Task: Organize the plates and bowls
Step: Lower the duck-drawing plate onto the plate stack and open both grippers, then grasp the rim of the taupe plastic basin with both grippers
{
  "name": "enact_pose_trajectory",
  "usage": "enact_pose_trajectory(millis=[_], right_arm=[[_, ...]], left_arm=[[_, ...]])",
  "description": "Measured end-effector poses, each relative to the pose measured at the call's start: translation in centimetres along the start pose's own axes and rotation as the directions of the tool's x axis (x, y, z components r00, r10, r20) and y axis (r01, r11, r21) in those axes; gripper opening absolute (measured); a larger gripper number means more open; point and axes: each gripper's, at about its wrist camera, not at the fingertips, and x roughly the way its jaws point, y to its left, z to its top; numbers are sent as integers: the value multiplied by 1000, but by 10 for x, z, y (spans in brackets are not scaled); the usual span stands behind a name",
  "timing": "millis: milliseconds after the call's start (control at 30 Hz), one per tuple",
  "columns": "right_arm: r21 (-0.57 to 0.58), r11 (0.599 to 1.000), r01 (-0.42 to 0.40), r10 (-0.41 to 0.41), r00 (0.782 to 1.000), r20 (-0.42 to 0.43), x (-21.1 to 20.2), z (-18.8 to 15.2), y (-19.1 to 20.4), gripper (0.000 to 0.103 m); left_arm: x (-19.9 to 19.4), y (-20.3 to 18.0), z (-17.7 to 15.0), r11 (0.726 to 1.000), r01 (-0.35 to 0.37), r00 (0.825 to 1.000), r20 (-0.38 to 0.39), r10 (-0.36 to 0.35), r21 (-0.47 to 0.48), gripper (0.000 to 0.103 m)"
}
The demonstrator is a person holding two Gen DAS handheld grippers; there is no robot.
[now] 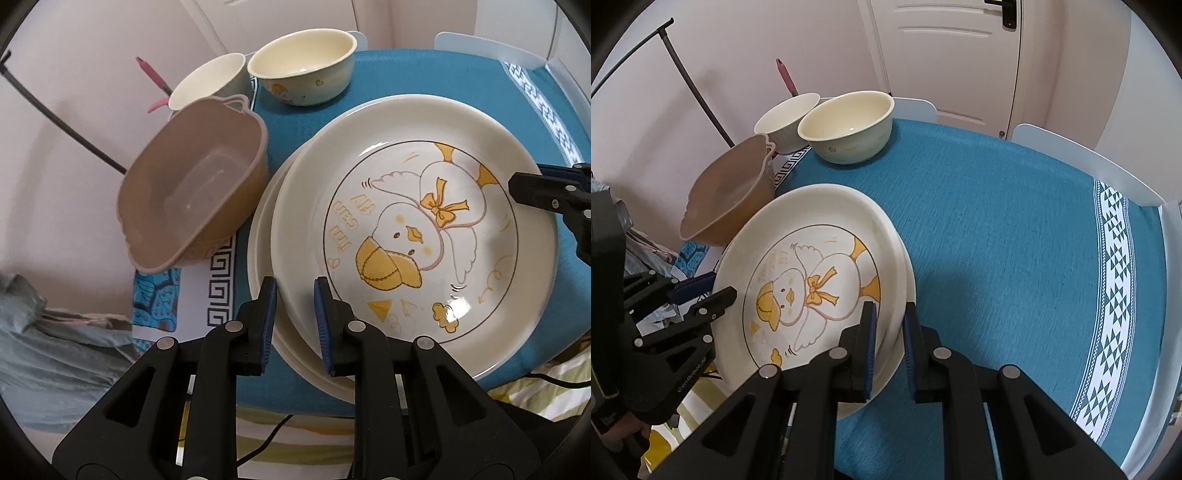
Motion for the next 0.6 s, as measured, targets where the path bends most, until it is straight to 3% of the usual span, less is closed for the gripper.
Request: enact_pose_trajectory(millis=[167, 467, 600], right_arm=[[-11, 1000, -5, 5, 1000, -14, 4, 0, 0, 13], [-11, 1000, -25, 25, 1000, -10, 1, 2, -3, 13], [-17, 996, -91, 91, 994, 52, -23, 13, -7, 13]], left_arm=[[0, -8, -2, 993, -105, 995, 10, 104, 49, 19], [-1, 4, -1, 998, -60, 998, -17, 61, 13, 19], [-27, 40, 8, 994, 30, 999, 44, -26, -108, 22]])
